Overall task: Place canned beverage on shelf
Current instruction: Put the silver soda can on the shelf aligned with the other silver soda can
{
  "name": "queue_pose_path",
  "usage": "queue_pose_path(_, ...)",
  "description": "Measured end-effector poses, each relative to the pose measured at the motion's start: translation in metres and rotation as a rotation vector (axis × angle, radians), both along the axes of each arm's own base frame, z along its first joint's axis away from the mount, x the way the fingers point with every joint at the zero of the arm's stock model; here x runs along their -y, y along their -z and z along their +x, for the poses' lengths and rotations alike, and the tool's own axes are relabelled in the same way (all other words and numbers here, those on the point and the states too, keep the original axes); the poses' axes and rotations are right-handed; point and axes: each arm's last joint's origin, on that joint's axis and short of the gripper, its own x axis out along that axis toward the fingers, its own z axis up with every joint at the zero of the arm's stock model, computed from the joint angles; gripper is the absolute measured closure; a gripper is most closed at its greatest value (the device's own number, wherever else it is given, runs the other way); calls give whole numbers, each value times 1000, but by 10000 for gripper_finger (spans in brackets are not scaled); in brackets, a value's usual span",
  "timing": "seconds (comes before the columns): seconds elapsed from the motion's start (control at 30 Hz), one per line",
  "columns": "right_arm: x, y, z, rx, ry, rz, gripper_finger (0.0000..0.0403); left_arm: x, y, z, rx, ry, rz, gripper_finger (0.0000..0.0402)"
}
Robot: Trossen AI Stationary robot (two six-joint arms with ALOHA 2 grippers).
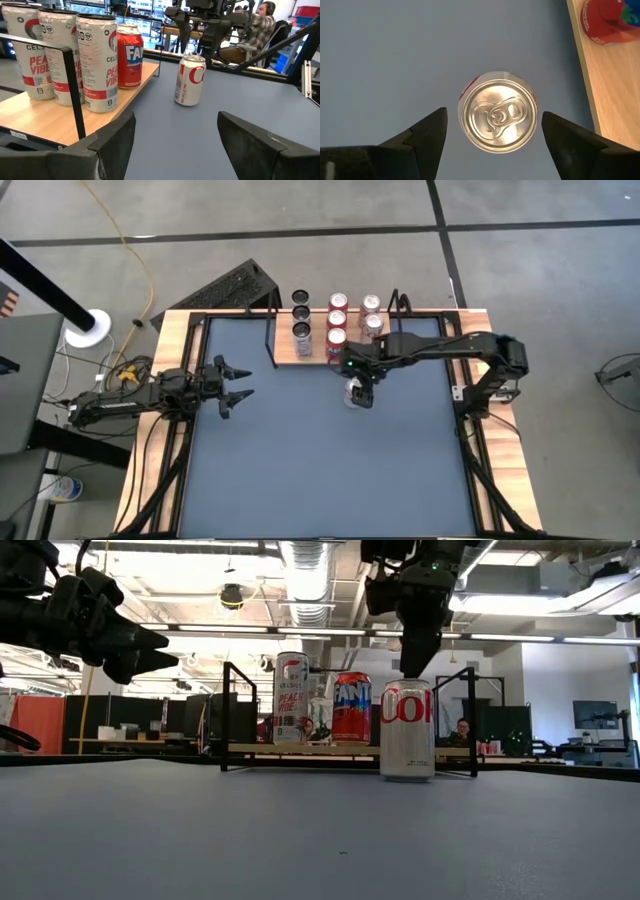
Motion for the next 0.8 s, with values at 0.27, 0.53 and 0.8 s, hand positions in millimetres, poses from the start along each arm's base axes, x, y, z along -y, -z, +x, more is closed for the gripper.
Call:
queue_pose_path(0.27, 0, 17, 3, -42, 10, 8, 90, 0, 0, 0, 0, 0, 0, 133)
queue_pose_path(0.53, 2, 28, 9, -65, -14, -2, 90, 0, 0, 0, -1, 3, 0, 133)
queue_pose_path(0.8, 1, 28, 10, -61, -26, -6, 117, 0, 0, 0, -1, 8, 0, 133)
